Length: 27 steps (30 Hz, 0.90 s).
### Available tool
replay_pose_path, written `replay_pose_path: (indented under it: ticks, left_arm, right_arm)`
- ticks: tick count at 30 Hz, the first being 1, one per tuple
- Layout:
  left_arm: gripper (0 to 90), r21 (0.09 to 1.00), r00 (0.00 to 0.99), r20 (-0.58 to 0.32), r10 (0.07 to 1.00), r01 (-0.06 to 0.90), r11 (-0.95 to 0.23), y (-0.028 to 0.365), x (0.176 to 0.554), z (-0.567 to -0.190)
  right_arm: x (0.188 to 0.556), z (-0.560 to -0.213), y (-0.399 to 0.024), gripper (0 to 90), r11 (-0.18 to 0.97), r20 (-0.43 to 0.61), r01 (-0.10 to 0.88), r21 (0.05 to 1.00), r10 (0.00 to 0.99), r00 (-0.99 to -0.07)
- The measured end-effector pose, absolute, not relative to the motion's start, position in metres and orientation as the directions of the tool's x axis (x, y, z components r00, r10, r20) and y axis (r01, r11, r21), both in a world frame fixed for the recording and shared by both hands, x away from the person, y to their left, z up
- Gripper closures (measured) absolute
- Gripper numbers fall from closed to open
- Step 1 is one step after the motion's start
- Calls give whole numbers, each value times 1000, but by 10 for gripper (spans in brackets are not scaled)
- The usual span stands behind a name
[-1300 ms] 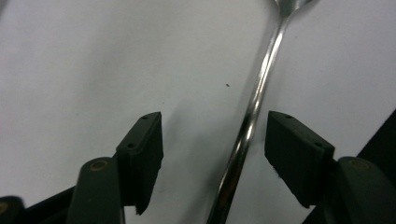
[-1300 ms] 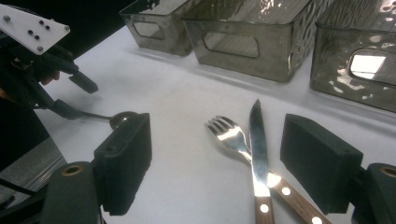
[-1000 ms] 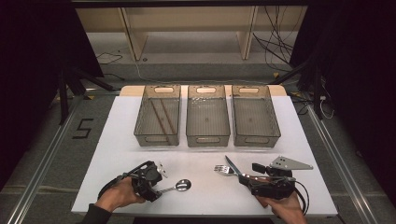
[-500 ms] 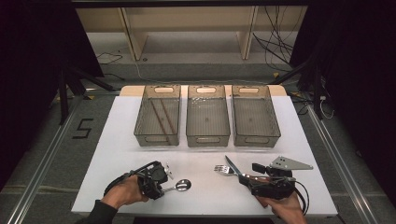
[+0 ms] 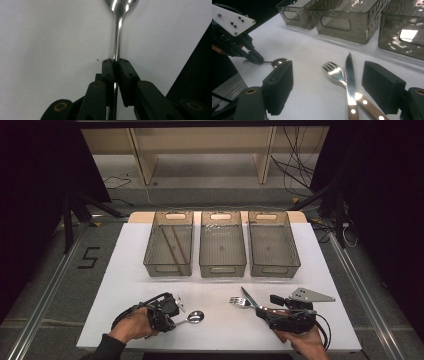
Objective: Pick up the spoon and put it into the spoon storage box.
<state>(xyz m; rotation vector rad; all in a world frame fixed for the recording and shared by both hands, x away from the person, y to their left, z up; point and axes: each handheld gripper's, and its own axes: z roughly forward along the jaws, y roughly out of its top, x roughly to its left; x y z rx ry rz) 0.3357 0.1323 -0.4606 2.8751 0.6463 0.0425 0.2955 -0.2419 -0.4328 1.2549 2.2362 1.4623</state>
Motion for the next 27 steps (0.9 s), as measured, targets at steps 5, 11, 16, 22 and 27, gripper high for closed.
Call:
replay_pose_path:
  ticks: [5,11,16,22,27]
  left_arm:
    - [841,202,906,-6,424,417,-886,132,334,-461]
    - [845,220,900,-10,437,428,-877,133,334,-461]
    - [846,235,892,-12,452,442,-866,135,336,-461]
    - [847,241,888,-11,460,449,-860,135,337,-461]
    - [848,257,881,-8,472,458,-851,135,337,-460]
  right_arm:
    - [296,-433,-242,260,155,275,545,824,732,-624]
    - [296,-433,-242,259,153,275,543,826,731,-625]
    - [296,-433,-242,259,153,276,543,826,731,-625]
    - [296,-433,-242,260,152,276,543,826,731,-624]
    - [296,-433,-243,260,152,275,543,826,732,-624]
